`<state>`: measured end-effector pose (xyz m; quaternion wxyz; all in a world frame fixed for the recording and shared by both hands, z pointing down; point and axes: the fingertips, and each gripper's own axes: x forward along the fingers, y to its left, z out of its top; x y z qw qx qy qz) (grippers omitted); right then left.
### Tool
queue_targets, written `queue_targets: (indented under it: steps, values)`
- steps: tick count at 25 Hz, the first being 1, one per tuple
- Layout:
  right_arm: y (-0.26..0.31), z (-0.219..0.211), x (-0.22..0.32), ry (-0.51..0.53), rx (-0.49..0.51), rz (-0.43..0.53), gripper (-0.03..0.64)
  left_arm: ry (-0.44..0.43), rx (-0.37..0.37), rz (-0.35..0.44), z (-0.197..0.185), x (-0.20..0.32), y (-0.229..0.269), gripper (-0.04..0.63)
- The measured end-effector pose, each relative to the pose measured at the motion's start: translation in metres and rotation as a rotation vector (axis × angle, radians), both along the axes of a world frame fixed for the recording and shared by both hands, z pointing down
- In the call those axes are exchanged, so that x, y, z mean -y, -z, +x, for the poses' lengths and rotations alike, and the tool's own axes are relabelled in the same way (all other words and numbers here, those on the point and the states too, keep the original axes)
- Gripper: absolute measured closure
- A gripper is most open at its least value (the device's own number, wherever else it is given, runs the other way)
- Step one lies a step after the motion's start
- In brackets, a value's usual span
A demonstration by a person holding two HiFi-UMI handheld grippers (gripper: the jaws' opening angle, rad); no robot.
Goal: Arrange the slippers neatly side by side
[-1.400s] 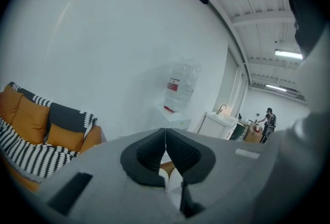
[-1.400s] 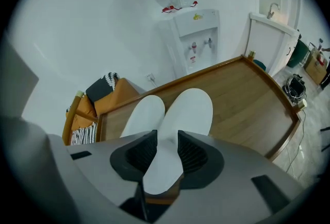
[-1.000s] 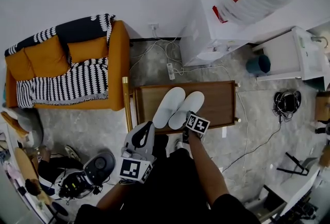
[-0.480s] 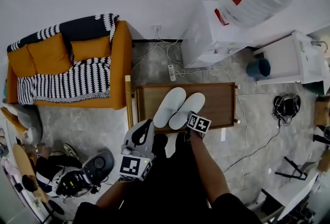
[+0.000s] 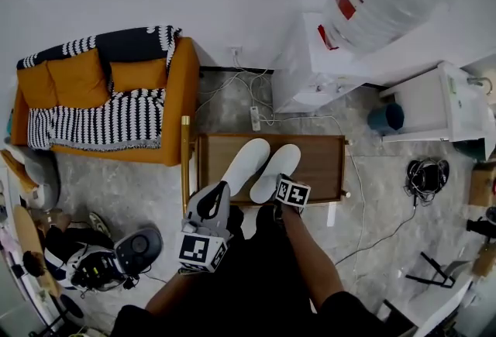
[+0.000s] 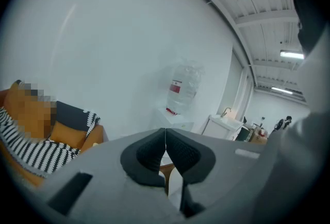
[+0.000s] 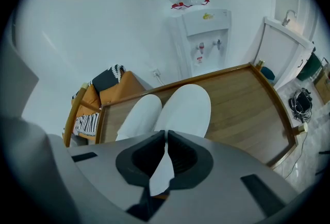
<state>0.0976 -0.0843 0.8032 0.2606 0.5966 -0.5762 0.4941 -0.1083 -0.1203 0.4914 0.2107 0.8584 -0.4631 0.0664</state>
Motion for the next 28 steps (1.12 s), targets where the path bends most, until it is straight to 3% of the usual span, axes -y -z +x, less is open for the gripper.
queue_targets:
  steps: [14, 28]
  values:
    - [0.025, 0.048, 0.0, 0.207, -0.033, 0.041, 0.592, 0.048, 0.004, 0.028, 0.066, -0.01, 0.017, 0.578]
    - [0.036, 0.108, 0.007, 0.345, -0.041, 0.066, 0.594, 0.107, 0.003, 0.023, 0.132, -0.014, 0.022, 0.578]
